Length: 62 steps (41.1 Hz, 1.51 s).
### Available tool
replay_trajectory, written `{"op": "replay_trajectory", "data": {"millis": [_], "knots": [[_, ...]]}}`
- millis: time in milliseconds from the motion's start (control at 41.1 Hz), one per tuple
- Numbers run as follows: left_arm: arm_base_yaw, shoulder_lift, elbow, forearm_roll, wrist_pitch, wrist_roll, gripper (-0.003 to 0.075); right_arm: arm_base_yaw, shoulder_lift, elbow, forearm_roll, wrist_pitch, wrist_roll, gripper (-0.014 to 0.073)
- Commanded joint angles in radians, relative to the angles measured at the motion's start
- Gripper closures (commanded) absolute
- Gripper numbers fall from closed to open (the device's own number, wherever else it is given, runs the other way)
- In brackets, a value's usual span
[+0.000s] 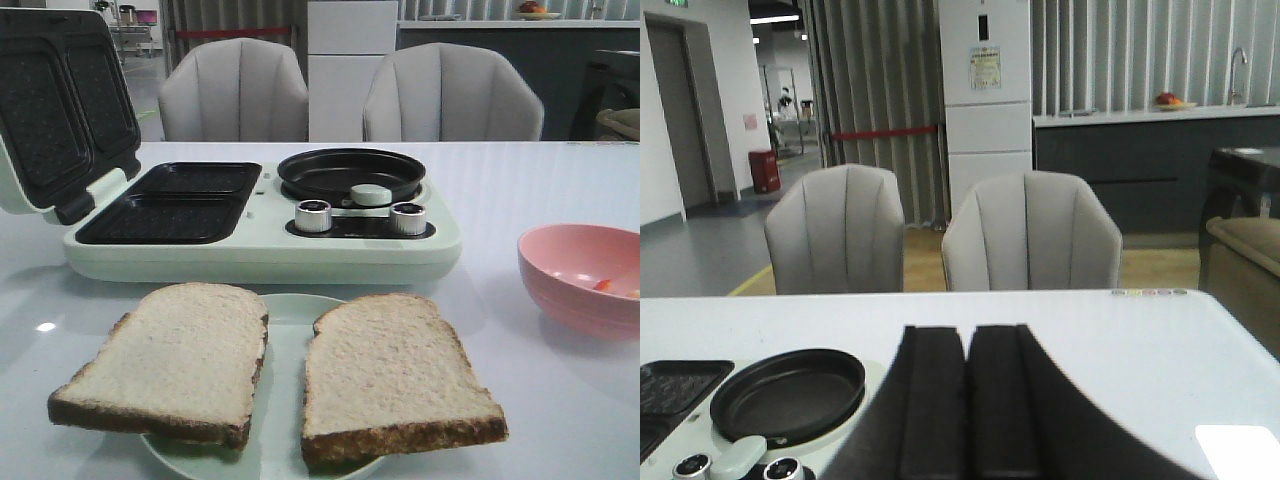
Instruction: Make breakfast with bread and shrimp
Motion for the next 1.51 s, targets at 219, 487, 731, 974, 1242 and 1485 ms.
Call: {"op": "replay_trajectory", "data": {"millis": [219,487,731,974,1242,1485], "knots": [[-0.009,0.258,-0.197,-0.004,0.217,-0.005,0.0619,-0.004,0.306,-0.160,-0.058,0.172,-0.009,0.0559],[-0.009,0.366,-0.151,-0.008,0.283,-0.005,0.0619,-0.004,0.506,-0.145,-0.062,0.217,-0.009,0.0559],[-0.009,0.427,-0.138,-0.008,0.253,-0.005,0.0594,-0.004,0.657,-0.143,-0.063,0.226,-0.009,0.0505],[-0.009,0.473,-0.138,-0.005,0.255,0.009,0.0148,-0.004,0.695,-0.143,-0.066,0.194,-0.009,0.0097],[-0.156,0.524,-0.138,-0.045,0.201,0.203,0.0153,-0.004,0.695,-0.143,-0.066,0.142,-0.009,0.0056],[-0.513,0.617,-0.124,0.113,0.201,0.330,0.0158,-0.004,0.695,-0.143,-0.066,0.145,-0.009,0.0056]]}}
